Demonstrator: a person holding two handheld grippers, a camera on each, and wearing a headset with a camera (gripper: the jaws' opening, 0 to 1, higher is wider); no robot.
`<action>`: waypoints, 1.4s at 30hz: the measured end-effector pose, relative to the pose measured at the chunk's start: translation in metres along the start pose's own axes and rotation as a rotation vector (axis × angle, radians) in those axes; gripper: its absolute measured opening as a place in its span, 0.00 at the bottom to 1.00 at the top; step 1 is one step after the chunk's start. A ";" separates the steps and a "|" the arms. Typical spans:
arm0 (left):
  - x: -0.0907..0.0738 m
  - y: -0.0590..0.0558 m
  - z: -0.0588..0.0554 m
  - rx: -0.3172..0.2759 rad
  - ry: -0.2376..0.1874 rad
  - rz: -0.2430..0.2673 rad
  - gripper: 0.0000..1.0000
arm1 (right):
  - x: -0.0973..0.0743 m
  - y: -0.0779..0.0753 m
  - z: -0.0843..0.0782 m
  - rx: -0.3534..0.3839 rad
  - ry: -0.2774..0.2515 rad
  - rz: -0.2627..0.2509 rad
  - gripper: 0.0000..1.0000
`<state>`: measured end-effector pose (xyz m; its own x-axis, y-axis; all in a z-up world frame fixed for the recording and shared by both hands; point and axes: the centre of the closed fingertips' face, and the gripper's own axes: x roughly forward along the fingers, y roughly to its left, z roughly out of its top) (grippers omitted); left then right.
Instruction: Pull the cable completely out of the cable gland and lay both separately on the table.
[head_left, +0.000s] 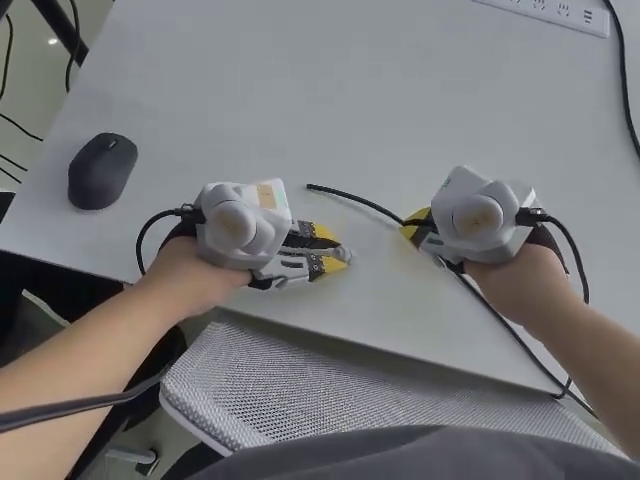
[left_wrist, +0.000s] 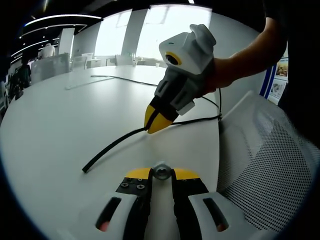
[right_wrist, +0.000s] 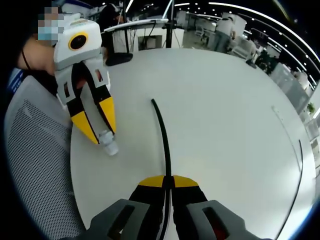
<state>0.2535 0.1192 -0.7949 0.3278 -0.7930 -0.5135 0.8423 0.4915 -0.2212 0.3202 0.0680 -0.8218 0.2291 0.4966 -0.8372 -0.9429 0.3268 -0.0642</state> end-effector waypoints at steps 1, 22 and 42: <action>0.000 0.000 0.000 -0.002 0.001 0.001 0.16 | 0.000 0.000 0.000 0.000 0.002 0.001 0.00; 0.001 0.012 -0.009 0.000 0.047 0.044 0.16 | 0.003 0.004 -0.001 -0.017 0.008 0.028 0.00; 0.000 0.012 -0.010 -0.001 0.057 0.059 0.18 | 0.004 0.003 0.000 -0.015 0.009 0.030 0.01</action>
<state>0.2593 0.1280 -0.8056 0.3524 -0.7408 -0.5718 0.8218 0.5373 -0.1896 0.3179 0.0709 -0.8258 0.1986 0.4991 -0.8435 -0.9528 0.3000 -0.0468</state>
